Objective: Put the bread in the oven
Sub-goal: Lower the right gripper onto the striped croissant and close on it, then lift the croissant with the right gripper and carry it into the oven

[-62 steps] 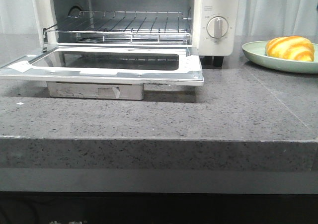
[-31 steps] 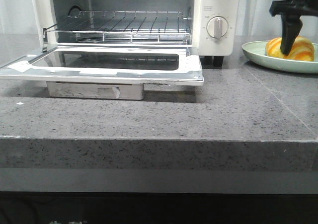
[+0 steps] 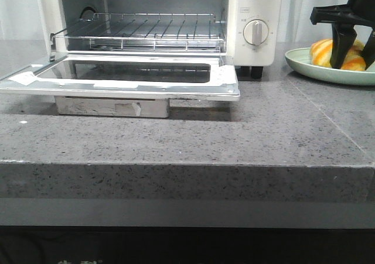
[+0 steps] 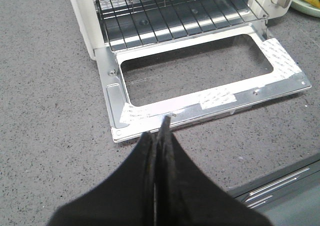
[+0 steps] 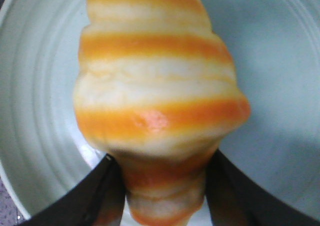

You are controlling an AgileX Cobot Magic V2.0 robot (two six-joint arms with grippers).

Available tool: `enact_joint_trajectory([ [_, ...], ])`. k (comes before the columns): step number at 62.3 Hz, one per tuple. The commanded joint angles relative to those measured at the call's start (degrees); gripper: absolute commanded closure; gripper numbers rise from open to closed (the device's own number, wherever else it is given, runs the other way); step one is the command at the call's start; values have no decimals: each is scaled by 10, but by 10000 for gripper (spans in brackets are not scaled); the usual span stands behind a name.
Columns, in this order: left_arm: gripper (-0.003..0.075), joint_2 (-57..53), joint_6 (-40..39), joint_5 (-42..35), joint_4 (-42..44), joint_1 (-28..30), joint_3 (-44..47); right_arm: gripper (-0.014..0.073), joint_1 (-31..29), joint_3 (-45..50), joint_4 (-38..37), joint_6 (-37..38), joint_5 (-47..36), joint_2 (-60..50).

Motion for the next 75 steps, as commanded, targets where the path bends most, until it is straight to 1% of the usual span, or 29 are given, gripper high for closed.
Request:
enact_joint_trajectory([
  [1,738,-3,-5,-42,6,0,-15,531,-2,-20,-5,-9,17,-50],
  [14,738,-3,-5,-42,6,0,-15,535,3,-16,0,-9,61,-115],
  [20,738,-3,-5,-42,6,0,-15,535,13,2,10,-9,63,-154],
  [38,738,-3,-5,-41,6,0,-15,535,78,134,15,-9,43,-295],
  [49,738,-3,-5,-41,6,0,-15,535,124,199,48,-10,45,-357],
  [59,738,-3,-5,-41,6,0,-15,535,190,231,59,-25,36,-382],
  [69,738,-3,-5,-41,6,0,-15,535,288,228,63,-16,-4,-370],
  [75,738,-3,-5,-41,6,0,-15,535,333,201,63,-2,-14,-339],
])
